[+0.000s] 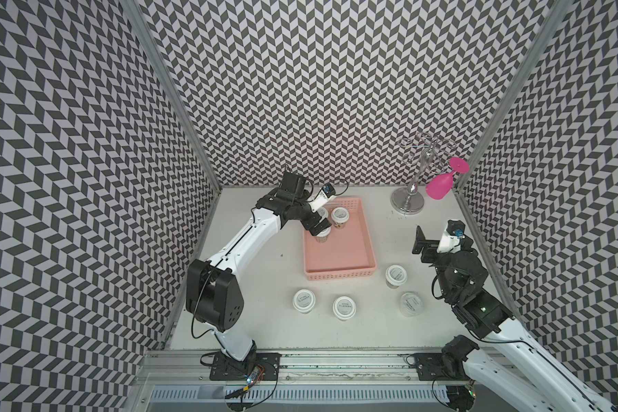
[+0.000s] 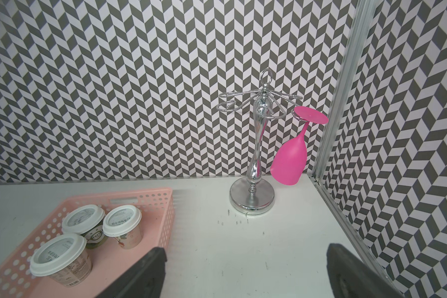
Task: Put the yogurt in the basket
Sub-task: Place the yogurt in the basket.
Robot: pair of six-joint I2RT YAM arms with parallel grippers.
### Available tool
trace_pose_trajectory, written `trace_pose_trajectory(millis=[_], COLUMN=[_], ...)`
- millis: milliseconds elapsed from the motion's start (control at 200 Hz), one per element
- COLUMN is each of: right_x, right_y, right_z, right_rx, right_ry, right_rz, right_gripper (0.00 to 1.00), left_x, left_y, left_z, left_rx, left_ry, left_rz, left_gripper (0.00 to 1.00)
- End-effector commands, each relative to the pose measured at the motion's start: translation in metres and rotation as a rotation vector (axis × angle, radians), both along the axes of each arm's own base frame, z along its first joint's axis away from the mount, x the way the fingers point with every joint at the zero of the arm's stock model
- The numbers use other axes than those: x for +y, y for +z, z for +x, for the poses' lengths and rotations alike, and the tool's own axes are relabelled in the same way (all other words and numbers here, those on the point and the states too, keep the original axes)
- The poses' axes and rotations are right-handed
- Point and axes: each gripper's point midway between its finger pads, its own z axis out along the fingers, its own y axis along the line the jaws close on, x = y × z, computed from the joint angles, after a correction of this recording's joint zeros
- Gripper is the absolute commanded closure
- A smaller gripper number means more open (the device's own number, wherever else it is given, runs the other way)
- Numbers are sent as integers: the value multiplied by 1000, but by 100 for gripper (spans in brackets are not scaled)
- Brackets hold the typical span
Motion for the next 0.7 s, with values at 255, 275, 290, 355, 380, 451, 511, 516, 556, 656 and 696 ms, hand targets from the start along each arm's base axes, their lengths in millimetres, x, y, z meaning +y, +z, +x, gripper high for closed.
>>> trace_pose_trajectory(millis=[255,275,290,355,380,451,511,516,556,656,696], right_x=[19,20,20,21,22,28,31,32,34,42,47], right_y=[3,3,3,2,2,1,2,1,0,-1,-1], right_z=[2,2,2,2,3,3,3,3,4,5,5], right_rx=[-17,-19,-18,-18,-17,-11,-8,-7,-2,10,16], right_ry=[100,102,102,107,113,145,163,165,174,210,234], right_rz=[33,34,33,34,34,37,40,40,41,41,42], right_gripper=[0,1,1,1,0,1,0,0,1,0,0], left_x=[27,27,29,33,35,48,60,60,69,82,86], left_y=[51,50,49,50,49,46,43,43,40,37,33], left_z=[12,11,11,9,8,12,15,15,17,17,17], left_rx=[-145,-139,-135,-130,-131,-131,-122,-122,-112,-92,-84], left_ry=[277,283,288,303,309,357,400,401,427,455,459], left_rz=[-268,-274,-277,-288,-291,-305,-337,-339,-358,-400,-409], left_gripper=[0,0,0,0,0,0,0,0,0,0,0])
